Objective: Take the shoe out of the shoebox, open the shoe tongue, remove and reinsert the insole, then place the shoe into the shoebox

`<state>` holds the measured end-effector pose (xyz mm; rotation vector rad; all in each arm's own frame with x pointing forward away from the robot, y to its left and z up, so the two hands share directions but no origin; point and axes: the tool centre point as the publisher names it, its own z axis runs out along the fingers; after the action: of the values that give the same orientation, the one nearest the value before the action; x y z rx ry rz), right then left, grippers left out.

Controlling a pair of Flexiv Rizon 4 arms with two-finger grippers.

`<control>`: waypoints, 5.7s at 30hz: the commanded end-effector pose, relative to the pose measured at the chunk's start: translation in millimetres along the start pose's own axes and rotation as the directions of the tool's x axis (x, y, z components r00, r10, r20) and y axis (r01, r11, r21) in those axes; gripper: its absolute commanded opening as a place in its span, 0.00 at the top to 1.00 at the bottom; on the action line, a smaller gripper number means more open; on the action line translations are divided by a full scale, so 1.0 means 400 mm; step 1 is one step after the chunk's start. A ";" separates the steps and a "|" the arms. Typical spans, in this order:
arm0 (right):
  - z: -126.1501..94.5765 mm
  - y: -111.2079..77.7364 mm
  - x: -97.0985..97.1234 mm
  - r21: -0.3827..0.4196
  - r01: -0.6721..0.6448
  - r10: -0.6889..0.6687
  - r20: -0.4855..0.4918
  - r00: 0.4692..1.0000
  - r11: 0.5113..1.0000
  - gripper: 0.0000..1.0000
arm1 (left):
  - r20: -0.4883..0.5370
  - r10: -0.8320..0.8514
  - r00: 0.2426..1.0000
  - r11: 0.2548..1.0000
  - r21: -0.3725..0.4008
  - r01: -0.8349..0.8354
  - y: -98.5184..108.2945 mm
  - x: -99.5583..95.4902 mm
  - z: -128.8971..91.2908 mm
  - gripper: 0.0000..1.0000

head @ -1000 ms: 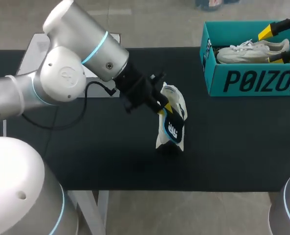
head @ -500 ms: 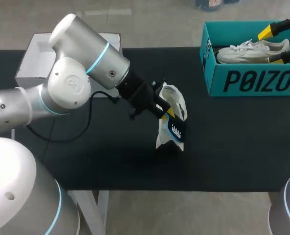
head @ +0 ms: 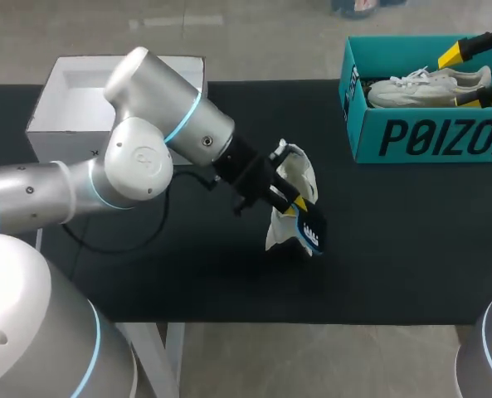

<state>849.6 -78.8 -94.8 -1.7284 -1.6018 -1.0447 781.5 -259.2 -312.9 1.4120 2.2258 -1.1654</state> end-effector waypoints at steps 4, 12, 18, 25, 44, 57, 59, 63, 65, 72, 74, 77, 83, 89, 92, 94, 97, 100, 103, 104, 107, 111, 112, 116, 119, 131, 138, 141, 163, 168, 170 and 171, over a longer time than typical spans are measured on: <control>0.001 0.001 0.000 0.001 -0.001 0.001 0.003 1.000 1.000 0.00 | 0.007 -0.019 1.000 0.999 -0.040 0.019 0.016 0.009 -0.002 1.00; 0.001 0.001 0.000 0.001 -0.001 0.001 0.003 1.000 1.000 0.00 | 0.020 -0.002 1.000 0.999 -0.051 0.003 -0.004 0.012 -0.028 1.00; 0.001 0.001 0.000 0.001 -0.001 0.001 0.003 1.000 1.000 0.00 | 0.021 0.001 1.000 0.998 -0.064 0.001 -0.003 0.010 -0.044 1.00; 0.001 0.001 0.000 0.001 -0.001 0.001 0.003 1.000 1.000 0.00 | -0.111 0.038 0.993 0.996 -0.079 -0.047 0.011 0.010 -0.047 1.00; 0.001 0.001 0.000 0.001 -0.001 0.001 0.003 1.000 1.000 0.00 | -0.112 0.028 0.993 0.977 -0.205 -0.050 0.068 0.026 -0.012 1.00; 0.001 0.001 0.000 0.001 -0.001 0.001 0.003 1.000 1.000 0.00 | -0.084 -0.026 0.996 0.967 -0.254 0.004 0.146 0.014 0.000 1.00; 0.001 0.001 0.000 0.001 -0.001 0.001 0.003 1.000 1.000 0.00 | -0.084 -0.031 0.996 0.966 -0.259 0.008 0.152 0.010 -0.001 1.00; 0.001 0.001 0.000 0.001 -0.001 0.001 0.003 1.000 1.000 0.00 | -0.086 -0.046 0.995 0.962 -0.274 0.021 0.173 0.004 0.001 1.00; 0.001 0.001 0.000 0.001 -0.001 0.001 0.003 1.000 1.000 0.00 | -0.086 -0.057 0.995 0.960 -0.277 0.031 0.186 0.003 0.001 1.00; 0.001 0.001 0.000 0.001 -0.001 0.001 0.003 1.000 1.000 0.00 | -0.085 -0.078 0.993 0.957 -0.286 0.051 0.199 0.002 -0.004 1.00; 0.001 0.001 0.000 0.001 -0.001 0.001 0.003 1.000 1.000 0.00 | -0.082 -0.076 0.994 0.958 -0.283 0.050 0.183 0.004 -0.013 0.59; 0.001 0.001 0.000 0.001 -0.001 0.001 0.003 1.000 1.000 0.00 | -0.076 -0.064 0.995 0.962 -0.271 0.041 0.163 0.007 -0.022 0.13; 0.001 0.001 0.000 0.001 -0.001 0.001 0.003 1.000 1.000 0.00 | -0.070 -0.035 0.997 0.971 -0.239 0.017 0.115 0.016 -0.040 0.23; 0.001 0.001 0.000 0.001 -0.001 0.001 0.003 1.000 1.000 0.00 | -0.076 -0.025 0.997 0.972 -0.236 0.006 0.103 0.027 -0.046 1.00; 0.001 0.001 0.000 0.001 -0.001 0.001 0.003 1.000 1.000 0.00 | -0.083 -0.026 0.996 0.972 -0.233 0.005 0.106 0.030 -0.039 1.00; 0.001 0.001 0.000 0.001 -0.001 0.001 0.003 1.000 1.000 0.00 | -0.089 -0.021 0.996 0.973 -0.230 0.000 0.108 0.031 -0.035 1.00; 0.001 0.001 0.000 0.001 -0.001 0.001 0.003 1.000 1.000 0.00 | -0.096 -0.013 0.995 0.971 -0.240 -0.011 0.110 0.030 -0.032 1.00; 0.001 0.001 0.000 0.001 -0.001 0.001 0.003 1.000 1.000 0.00 | -0.105 -0.017 0.994 0.968 -0.252 -0.010 0.126 0.028 -0.027 1.00; 0.001 0.001 0.000 0.001 -0.001 0.001 0.003 1.000 1.000 0.00 | -0.108 -0.031 0.994 0.965 -0.262 0.001 0.150 0.020 -0.021 1.00; 0.001 0.001 0.000 0.001 -0.001 0.001 0.003 1.000 1.000 0.00 | -0.107 -0.034 0.994 0.964 -0.268 0.004 0.156 0.016 -0.019 1.00; 0.001 0.001 0.000 0.001 -0.001 0.001 0.003 1.000 1.000 0.00 | -0.108 -0.043 0.993 0.956 -0.293 0.010 0.175 0.008 -0.014 1.00; 0.001 0.001 0.000 0.001 -0.001 0.001 0.003 1.000 1.000 0.00 | -0.102 -0.068 0.993 0.949 -0.313 0.033 0.207 0.001 -0.011 1.00; 0.001 0.001 0.000 0.001 -0.001 0.001 0.003 1.000 1.000 0.00 | -0.105 -0.078 0.991 0.947 -0.318 0.041 0.215 0.001 -0.010 1.00; 0.001 0.001 0.000 0.001 -0.001 0.001 0.003 1.000 1.000 0.00 | -0.106 -0.096 0.990 0.942 -0.331 0.057 0.230 0.007 -0.005 1.00; 0.001 0.001 0.000 0.001 -0.001 0.001 0.003 1.000 1.000 0.00 | -0.108 -0.111 0.988 0.938 -0.339 0.069 0.238 0.015 -0.001 1.00; 0.001 0.001 0.000 0.001 -0.001 0.001 0.003 1.000 1.000 0.00 | -0.091 -0.102 0.991 0.947 -0.315 0.069 0.191 0.022 -0.031 0.01; 0.001 0.001 0.000 0.001 -0.001 0.001 0.003 1.000 1.000 0.00 | -0.075 -0.059 0.995 0.961 -0.273 0.037 0.135 0.030 -0.042 0.50; 0.001 0.001 0.000 0.001 -0.001 0.001 0.003 1.000 1.000 0.00 | -0.077 -0.055 0.996 0.963 -0.266 0.032 0.133 0.031 -0.037 0.75; 0.001 0.001 0.000 0.001 -0.001 0.001 0.003 1.000 1.000 0.00 | -0.075 -0.041 0.996 0.903 -0.430 0.005 0.231 0.010 0.002 1.00; 0.001 0.001 0.000 0.001 -0.001 0.001 0.003 1.000 1.000 0.00 | -0.066 -0.067 0.996 0.886 -0.463 0.029 0.265 0.010 0.003 1.00; 0.001 0.001 0.000 0.001 -0.001 0.001 0.003 1.000 1.000 0.00 | -0.059 -0.079 0.995 0.881 -0.472 0.042 0.276 0.011 0.004 1.00; 0.001 0.001 0.000 0.001 -0.001 0.001 0.003 1.000 1.000 0.00 | -0.055 -0.087 0.995 0.877 -0.477 0.050 0.282 0.012 0.005 1.00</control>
<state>849.5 -78.9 -94.8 -1.7278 -1.6022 -1.0453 870.5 -229.5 -365.9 1.2023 2.4033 -0.5359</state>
